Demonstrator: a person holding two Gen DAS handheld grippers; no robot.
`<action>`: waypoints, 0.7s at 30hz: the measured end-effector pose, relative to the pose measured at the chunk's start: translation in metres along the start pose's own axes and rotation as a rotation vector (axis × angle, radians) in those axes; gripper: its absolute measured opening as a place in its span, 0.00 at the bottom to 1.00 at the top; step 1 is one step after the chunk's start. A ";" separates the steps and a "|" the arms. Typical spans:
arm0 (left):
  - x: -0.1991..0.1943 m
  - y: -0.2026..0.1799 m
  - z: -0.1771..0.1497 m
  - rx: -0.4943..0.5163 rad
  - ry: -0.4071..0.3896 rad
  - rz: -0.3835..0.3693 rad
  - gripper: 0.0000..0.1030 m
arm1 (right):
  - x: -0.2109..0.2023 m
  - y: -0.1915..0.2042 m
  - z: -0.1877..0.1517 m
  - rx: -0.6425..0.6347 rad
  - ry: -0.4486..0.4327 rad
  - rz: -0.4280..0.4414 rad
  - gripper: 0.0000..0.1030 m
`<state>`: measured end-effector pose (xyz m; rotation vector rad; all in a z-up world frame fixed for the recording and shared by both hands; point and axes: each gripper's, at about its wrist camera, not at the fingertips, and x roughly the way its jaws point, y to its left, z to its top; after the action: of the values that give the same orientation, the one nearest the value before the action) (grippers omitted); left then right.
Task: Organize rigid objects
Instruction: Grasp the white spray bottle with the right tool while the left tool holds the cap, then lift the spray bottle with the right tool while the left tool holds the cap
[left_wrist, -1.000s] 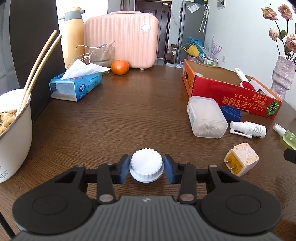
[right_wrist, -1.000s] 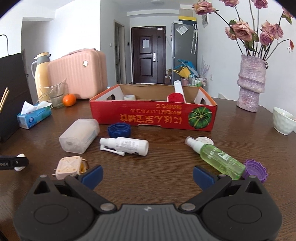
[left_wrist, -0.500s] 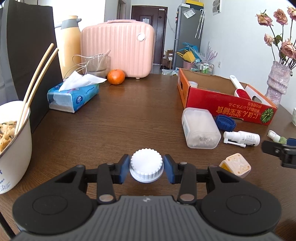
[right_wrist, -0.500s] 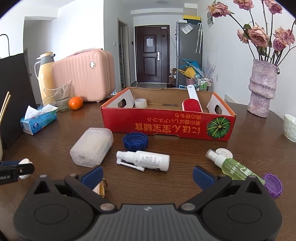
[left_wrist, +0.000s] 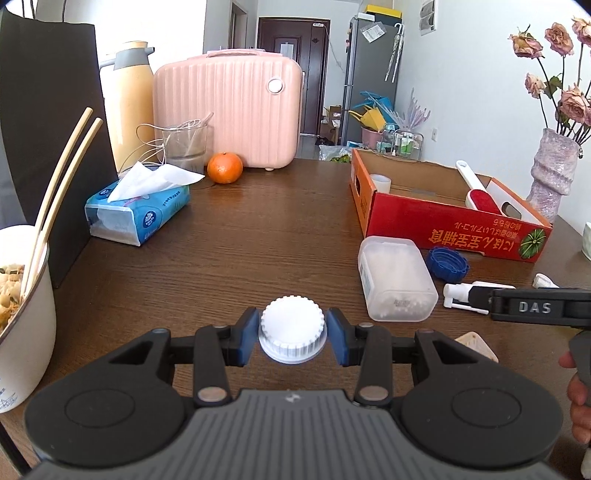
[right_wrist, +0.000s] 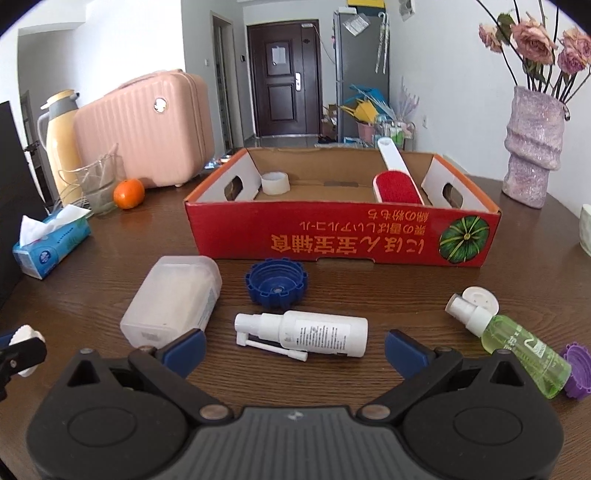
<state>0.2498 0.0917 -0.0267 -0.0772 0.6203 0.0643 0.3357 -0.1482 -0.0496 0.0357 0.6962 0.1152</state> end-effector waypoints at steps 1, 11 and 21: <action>0.002 0.000 0.001 -0.002 0.000 0.001 0.40 | 0.004 0.001 0.001 0.006 0.007 -0.006 1.00; 0.013 0.004 0.003 -0.017 0.011 0.003 0.40 | 0.043 0.009 0.014 0.055 0.076 -0.092 0.99; 0.020 0.006 0.002 -0.025 0.026 0.004 0.40 | 0.055 0.009 0.011 0.062 0.095 -0.120 0.94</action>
<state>0.2669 0.0991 -0.0374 -0.1009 0.6458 0.0749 0.3839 -0.1330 -0.0760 0.0479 0.7949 -0.0205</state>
